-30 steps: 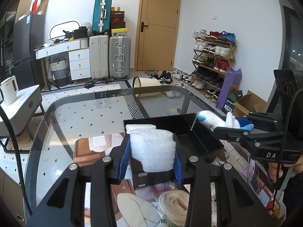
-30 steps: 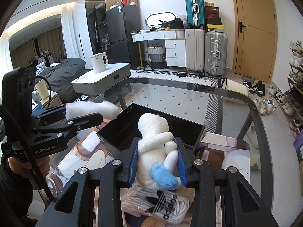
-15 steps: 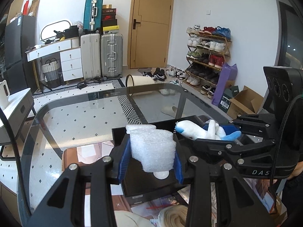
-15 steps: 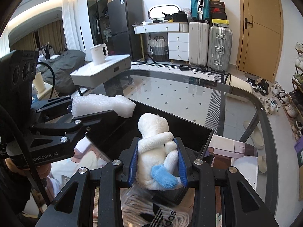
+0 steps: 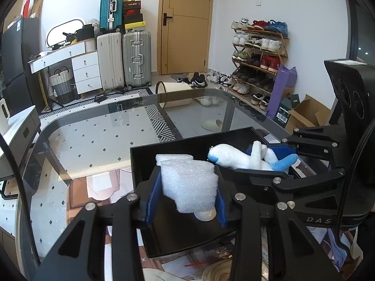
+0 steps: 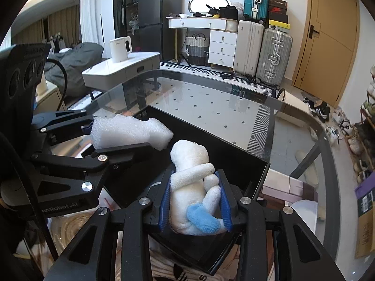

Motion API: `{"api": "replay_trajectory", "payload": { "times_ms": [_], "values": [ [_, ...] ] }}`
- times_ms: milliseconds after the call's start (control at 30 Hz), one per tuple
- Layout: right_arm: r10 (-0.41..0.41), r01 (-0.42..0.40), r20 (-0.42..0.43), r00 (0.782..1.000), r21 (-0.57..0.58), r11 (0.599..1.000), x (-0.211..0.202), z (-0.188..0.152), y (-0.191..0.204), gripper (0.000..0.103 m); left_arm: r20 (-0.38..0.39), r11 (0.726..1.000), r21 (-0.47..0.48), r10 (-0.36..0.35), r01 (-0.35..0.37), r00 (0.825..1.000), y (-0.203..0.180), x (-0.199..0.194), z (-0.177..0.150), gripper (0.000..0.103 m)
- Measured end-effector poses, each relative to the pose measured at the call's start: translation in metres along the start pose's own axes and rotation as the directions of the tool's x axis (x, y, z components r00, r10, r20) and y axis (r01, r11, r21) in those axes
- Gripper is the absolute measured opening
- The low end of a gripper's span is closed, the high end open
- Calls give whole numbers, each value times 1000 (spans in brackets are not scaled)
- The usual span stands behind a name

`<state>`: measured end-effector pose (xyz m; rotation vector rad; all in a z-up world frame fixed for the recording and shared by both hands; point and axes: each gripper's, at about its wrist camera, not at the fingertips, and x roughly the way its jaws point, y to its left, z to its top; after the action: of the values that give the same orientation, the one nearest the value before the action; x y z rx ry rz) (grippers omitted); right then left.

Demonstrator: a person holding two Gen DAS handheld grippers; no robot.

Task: Organize soft objects
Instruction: 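Carry the plush and foam sheet over the black box with both tools, then open the right tool to drop the plush while the left tool drops the foam into the box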

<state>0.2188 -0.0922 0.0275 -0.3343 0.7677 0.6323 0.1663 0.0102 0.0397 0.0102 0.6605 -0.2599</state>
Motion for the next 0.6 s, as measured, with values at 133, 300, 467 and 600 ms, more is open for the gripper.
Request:
{"api": "replay_trajectory", "payload": {
  "times_ms": [133,300,467,600],
  "values": [
    [-5,5,-16,1000,-17,1000,7,1,1,36,-8,1000,7,7,-7,1000,-2,1,-2,39],
    [-38,38,1,999,-41,998,3,-3,-1,53,-17,1000,6,30,-30,999,-4,0,-1,54],
    [-76,76,61,995,5,997,-19,-9,-10,95,5,999,-29,25,-25,1000,1,-14,-2,78],
    [-39,28,130,991,90,996,-46,-16,-19,102,49,997,-72,30,-26,998,8,-34,-7,98]
  ]
}}
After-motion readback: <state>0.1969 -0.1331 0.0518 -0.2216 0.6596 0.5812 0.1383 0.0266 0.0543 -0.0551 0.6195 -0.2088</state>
